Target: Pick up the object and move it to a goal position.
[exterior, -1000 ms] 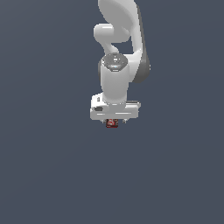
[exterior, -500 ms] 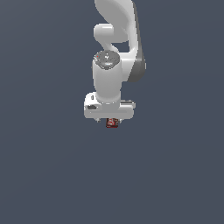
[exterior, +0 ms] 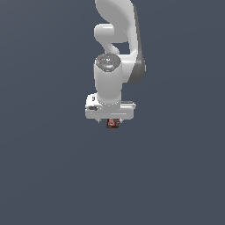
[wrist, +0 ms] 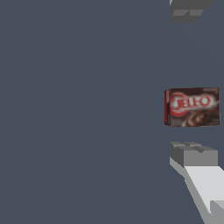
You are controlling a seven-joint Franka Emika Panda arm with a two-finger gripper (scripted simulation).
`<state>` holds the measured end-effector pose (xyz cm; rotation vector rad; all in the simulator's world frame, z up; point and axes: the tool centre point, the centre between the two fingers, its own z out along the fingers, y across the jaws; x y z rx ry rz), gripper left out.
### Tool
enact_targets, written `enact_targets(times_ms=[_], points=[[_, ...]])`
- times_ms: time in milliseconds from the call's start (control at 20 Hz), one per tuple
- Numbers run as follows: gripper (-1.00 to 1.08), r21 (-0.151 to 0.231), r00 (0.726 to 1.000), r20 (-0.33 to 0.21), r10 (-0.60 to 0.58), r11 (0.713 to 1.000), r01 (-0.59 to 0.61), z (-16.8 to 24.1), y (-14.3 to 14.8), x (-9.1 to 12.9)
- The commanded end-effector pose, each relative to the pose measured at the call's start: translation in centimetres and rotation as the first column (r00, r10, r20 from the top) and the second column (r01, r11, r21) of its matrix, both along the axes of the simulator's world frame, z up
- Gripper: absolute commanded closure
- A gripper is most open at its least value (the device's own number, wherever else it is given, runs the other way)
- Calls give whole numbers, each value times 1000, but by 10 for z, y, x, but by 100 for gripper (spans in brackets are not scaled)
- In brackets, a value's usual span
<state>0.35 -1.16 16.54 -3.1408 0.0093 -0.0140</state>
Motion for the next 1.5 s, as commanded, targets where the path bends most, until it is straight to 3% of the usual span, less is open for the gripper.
enact_targets(times_ms=[0, 900, 1450], points=[[-92, 0, 1000, -1, 1, 1000, -1, -8, 1, -6], [-92, 0, 1000, -8, 3, 1000, -3, -90, 11, -89], [-92, -1, 1000, -10, 3, 1000, -3, -100, 12, -101]])
